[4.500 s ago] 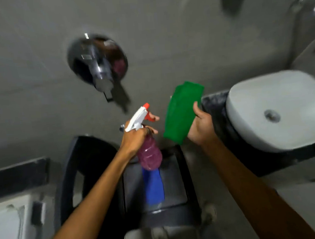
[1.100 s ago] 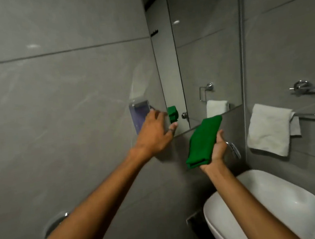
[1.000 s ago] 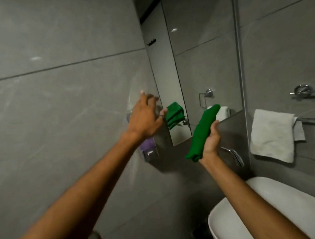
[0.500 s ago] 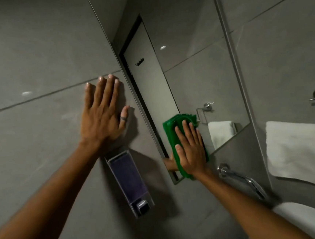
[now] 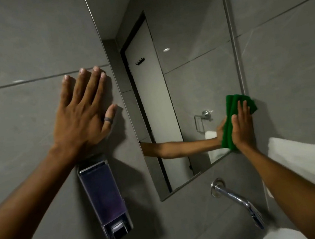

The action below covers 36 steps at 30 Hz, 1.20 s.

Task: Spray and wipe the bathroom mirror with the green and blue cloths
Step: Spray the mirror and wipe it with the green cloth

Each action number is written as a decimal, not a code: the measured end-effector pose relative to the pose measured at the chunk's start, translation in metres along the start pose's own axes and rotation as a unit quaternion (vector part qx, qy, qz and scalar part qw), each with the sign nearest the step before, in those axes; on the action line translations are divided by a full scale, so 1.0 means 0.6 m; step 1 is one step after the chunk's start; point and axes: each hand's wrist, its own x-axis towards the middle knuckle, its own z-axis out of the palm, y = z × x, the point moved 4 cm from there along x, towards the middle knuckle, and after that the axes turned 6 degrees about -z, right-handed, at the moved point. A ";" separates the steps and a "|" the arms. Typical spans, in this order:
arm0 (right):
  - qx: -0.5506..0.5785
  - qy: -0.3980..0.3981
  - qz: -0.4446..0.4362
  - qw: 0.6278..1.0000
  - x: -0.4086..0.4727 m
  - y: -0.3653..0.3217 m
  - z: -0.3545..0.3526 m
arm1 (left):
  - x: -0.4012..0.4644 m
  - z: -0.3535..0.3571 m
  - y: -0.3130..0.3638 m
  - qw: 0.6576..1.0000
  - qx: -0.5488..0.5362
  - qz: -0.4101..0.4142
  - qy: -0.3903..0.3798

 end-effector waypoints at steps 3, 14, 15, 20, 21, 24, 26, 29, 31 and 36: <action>0.018 0.018 0.040 0.999 0.020 0.016 -0.003 | 0.005 -0.002 0.002 1.000 0.003 -0.001 -0.003; -0.053 -0.034 -0.215 0.975 -0.211 -0.284 0.145 | 0.006 -0.011 0.004 1.000 -0.005 -0.010 -0.026; -0.058 -0.048 -0.235 0.969 -0.225 -0.322 0.157 | 0.007 -0.013 0.003 1.000 -0.009 -0.008 -0.027; -0.057 -0.071 -0.313 0.945 -0.189 -0.459 0.164 | 0.019 -0.019 -0.008 0.999 -0.037 -0.008 -0.014; -0.059 -0.071 -0.331 0.939 -0.167 -0.469 0.160 | 0.031 -0.021 -0.017 0.999 -0.044 -0.018 -0.010; -0.064 -0.069 -0.356 0.930 -0.098 -0.465 0.145 | 0.077 -0.026 -0.049 0.997 -0.052 -0.047 -0.012; -0.061 -0.059 -0.345 0.935 -0.050 -0.444 0.132 | 0.098 -0.029 -0.057 0.998 -0.047 -0.047 -0.015; -0.053 -0.043 -0.304 0.950 0.023 -0.392 0.104 | 0.105 -0.031 -0.054 0.998 -0.033 -0.045 -0.004; -0.050 -0.032 -0.265 0.963 0.076 -0.344 0.082 | 0.103 -0.028 -0.052 0.999 -0.025 -0.044 0.008; -0.023 -0.003 -0.159 0.987 0.188 -0.212 0.021 | 0.100 -0.024 -0.052 0.999 -0.018 -0.046 0.020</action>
